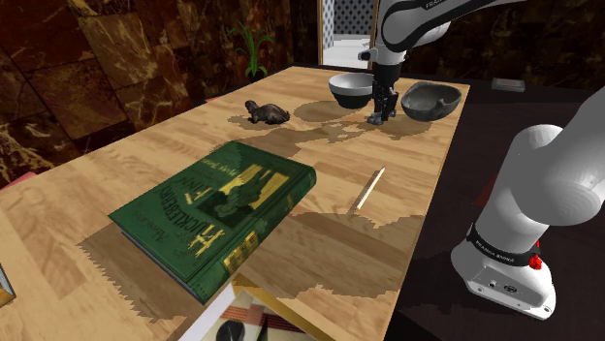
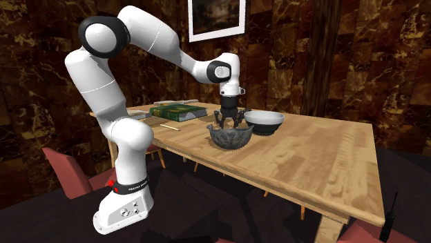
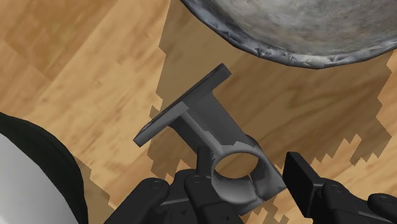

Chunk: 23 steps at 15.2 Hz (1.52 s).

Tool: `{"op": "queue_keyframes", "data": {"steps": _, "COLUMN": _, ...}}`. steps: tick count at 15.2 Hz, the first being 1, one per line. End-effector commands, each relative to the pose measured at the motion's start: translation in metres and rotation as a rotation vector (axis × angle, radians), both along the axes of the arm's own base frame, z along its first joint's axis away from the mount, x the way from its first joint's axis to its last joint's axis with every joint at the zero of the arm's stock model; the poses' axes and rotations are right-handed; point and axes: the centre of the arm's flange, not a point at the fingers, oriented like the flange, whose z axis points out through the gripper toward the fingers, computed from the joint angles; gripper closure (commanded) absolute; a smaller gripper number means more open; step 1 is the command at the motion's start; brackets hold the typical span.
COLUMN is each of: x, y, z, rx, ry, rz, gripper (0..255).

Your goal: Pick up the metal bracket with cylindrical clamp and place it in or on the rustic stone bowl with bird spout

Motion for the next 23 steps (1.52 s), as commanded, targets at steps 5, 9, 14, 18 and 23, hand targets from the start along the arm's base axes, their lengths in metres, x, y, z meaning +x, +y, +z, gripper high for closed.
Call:
{"op": "queue_keyframes", "data": {"steps": 5, "x": 0.000, "y": 0.000, "z": 0.010, "rx": 0.000, "ry": 0.000, "rz": 0.000, "gripper": 255}}
{"op": "queue_keyframes", "data": {"steps": 9, "x": 0.000, "y": 0.000, "z": 0.032, "rx": 0.000, "ry": 0.000, "rz": 0.000, "gripper": 255}}
{"op": "queue_keyframes", "data": {"steps": 14, "x": 0.000, "y": 0.000, "z": 0.058, "rx": 0.000, "ry": 0.000, "rz": 0.000, "gripper": 255}}
{"op": "queue_keyframes", "data": {"steps": 18, "x": 0.000, "y": 0.000, "z": 0.079, "rx": 0.000, "ry": 0.000, "rz": 0.000, "gripper": 255}}
{"op": "queue_keyframes", "data": {"steps": 23, "x": 0.000, "y": 0.000, "z": 0.105, "rx": 0.000, "ry": 0.000, "rz": 0.000, "gripper": 255}}
